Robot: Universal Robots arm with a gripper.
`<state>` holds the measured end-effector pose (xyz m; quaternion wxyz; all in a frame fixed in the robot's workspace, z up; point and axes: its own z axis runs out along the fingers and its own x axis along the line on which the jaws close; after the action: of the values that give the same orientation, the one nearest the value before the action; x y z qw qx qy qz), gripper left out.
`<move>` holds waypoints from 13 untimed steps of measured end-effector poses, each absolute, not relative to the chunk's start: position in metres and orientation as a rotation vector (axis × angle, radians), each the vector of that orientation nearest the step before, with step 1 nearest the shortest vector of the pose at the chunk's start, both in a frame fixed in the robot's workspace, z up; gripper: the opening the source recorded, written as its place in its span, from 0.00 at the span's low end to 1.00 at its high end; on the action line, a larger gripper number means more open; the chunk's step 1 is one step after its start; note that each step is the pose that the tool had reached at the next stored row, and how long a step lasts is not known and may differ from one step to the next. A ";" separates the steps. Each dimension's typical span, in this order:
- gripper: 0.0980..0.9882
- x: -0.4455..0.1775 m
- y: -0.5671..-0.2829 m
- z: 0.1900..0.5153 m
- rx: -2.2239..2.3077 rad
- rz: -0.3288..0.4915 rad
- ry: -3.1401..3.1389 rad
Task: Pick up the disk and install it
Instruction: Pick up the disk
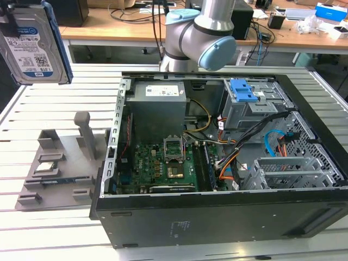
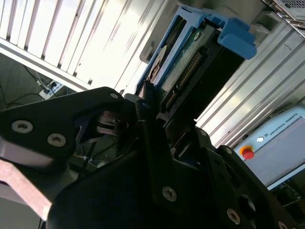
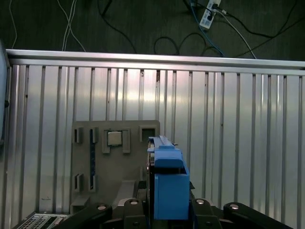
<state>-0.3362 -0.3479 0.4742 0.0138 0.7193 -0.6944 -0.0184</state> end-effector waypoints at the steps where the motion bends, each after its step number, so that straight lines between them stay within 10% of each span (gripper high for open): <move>1: 0.30 -0.336 -0.348 0.474 2.240 -0.057 -2.162; 13: 0.30 -0.295 -0.348 0.474 2.240 -0.057 -2.162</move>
<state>-0.2949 -0.3479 0.4742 0.0139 0.7193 -0.6944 -0.0184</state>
